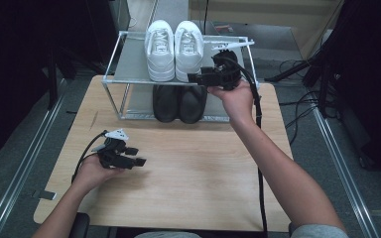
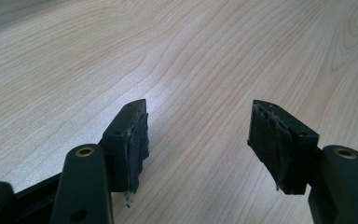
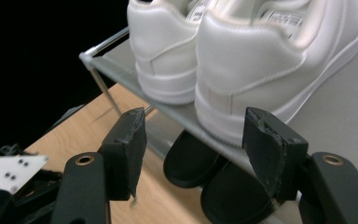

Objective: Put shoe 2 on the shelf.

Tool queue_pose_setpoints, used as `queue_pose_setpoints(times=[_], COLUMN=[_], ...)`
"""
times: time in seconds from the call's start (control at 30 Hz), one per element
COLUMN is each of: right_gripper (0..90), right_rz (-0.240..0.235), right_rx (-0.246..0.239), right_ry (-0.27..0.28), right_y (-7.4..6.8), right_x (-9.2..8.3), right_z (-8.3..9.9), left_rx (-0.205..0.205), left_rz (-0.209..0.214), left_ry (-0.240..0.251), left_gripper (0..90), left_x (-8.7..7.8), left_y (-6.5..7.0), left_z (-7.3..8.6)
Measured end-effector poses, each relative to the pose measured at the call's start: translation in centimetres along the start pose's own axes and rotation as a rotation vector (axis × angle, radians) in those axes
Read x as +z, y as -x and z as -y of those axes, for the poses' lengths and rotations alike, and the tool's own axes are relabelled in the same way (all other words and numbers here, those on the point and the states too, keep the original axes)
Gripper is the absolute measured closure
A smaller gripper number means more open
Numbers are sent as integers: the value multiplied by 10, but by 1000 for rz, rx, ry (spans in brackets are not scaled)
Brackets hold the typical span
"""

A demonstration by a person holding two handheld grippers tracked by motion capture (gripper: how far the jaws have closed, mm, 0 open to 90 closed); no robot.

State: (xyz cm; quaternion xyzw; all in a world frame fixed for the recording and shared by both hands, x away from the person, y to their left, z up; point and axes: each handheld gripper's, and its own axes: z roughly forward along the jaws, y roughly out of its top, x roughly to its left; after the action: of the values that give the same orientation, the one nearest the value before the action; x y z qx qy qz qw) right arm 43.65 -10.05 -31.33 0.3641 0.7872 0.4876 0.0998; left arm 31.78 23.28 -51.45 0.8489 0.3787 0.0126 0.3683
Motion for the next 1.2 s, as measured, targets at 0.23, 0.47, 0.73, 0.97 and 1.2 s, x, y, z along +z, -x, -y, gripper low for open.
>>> queue_pose_setpoints(times=[0.23, 0.47, 0.73, 0.97, 1.2], right_gripper=[370, 333, 303, 255, 255], right_rz=[-1, -9, -7, -31, -32], right_rx=[-8, -4, 7, 3, 2], right_ry=[2, -20, -47, -65, -86], right_y=[0, 3, 11, 16, 18], right_x=[-2, 2, 7, 6, 0], right_z=[23, 50, 85, 115, 146], left_rx=[-2, 2, 3, 7, 2], left_rz=[-4, -6, -4, -5, -8], left_ry=[-4, -6, -15, -18, -22], left_gripper=[379, 378, 376, 376, 375], left_x=[1, 2, 2, 2, 3], left_y=[0, 0, 0, 0, 0], left_z=[0, 0, 1, 1, 1])
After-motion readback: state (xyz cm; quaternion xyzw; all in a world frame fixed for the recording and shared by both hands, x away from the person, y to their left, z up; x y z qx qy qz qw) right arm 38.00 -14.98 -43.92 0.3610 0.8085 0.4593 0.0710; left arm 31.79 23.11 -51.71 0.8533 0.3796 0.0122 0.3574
